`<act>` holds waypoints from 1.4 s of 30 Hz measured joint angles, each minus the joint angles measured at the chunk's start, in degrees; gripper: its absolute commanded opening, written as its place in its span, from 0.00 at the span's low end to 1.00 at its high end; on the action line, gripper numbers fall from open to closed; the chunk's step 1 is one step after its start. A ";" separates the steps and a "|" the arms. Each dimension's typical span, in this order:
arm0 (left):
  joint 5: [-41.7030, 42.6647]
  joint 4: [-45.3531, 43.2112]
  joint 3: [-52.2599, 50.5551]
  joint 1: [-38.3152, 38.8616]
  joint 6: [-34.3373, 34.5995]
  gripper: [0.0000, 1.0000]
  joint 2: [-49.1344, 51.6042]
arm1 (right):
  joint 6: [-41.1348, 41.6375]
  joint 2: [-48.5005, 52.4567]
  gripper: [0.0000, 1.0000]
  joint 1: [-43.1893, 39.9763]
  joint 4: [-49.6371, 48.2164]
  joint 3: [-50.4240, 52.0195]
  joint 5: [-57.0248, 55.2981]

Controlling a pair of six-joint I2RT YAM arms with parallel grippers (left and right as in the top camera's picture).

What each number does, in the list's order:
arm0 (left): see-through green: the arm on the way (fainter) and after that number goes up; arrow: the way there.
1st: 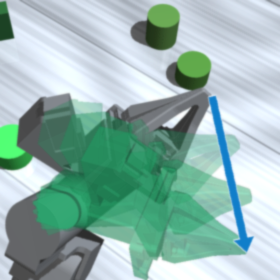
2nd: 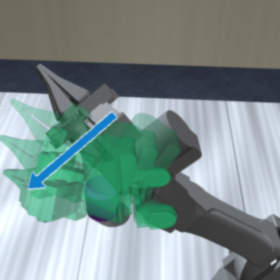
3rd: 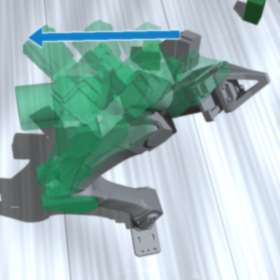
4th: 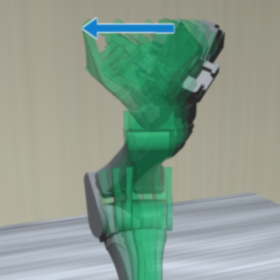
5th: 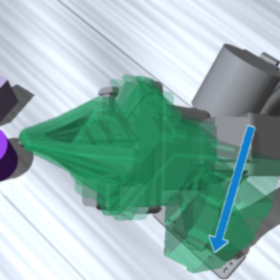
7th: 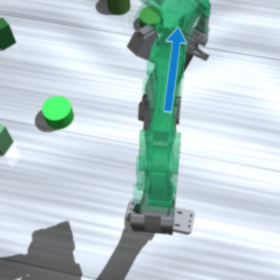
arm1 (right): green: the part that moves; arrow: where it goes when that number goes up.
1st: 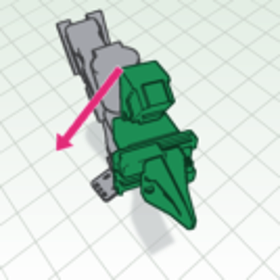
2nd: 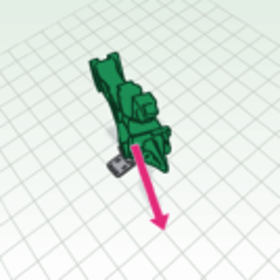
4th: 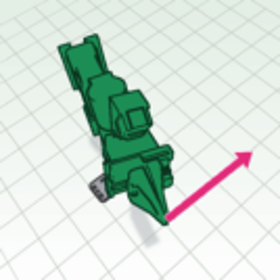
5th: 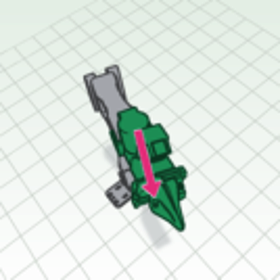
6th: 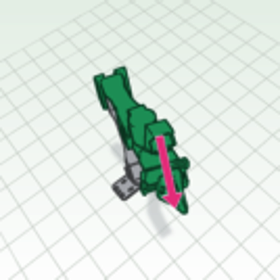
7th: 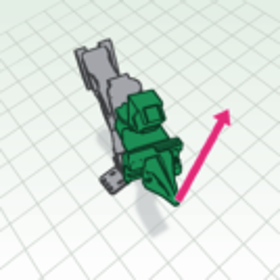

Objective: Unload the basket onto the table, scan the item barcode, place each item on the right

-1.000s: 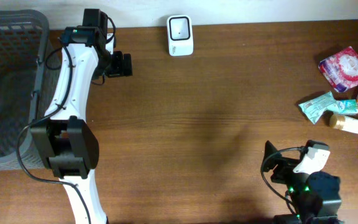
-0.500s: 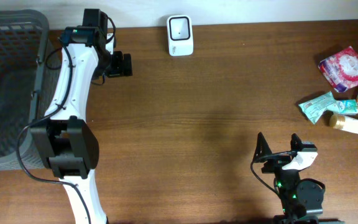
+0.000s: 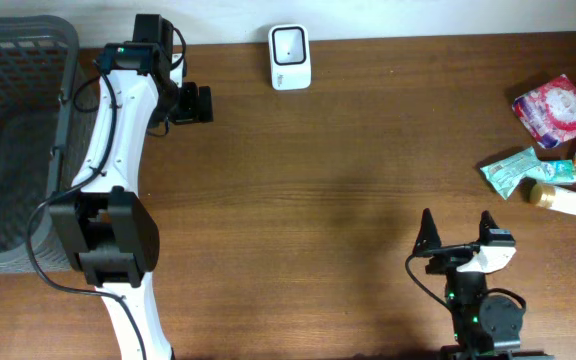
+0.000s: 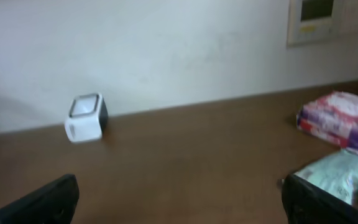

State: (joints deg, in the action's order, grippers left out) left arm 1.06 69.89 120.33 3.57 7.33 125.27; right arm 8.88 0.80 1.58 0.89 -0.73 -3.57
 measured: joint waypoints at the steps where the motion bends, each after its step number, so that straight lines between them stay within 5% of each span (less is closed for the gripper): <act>1: 0.00 0.00 0.00 0.00 0.00 0.99 0.00 | -0.13 -0.02 0.99 0.00 1.27 0.00 0.09; 42: 0.02 0.00 0.00 -0.13 0.00 0.99 0.00 | -0.96 -0.11 0.99 0.00 3.32 0.00 0.92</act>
State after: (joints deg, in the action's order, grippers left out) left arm 1.08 69.89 120.33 3.44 7.33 125.27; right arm 7.92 0.69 1.58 4.21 -0.73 -2.66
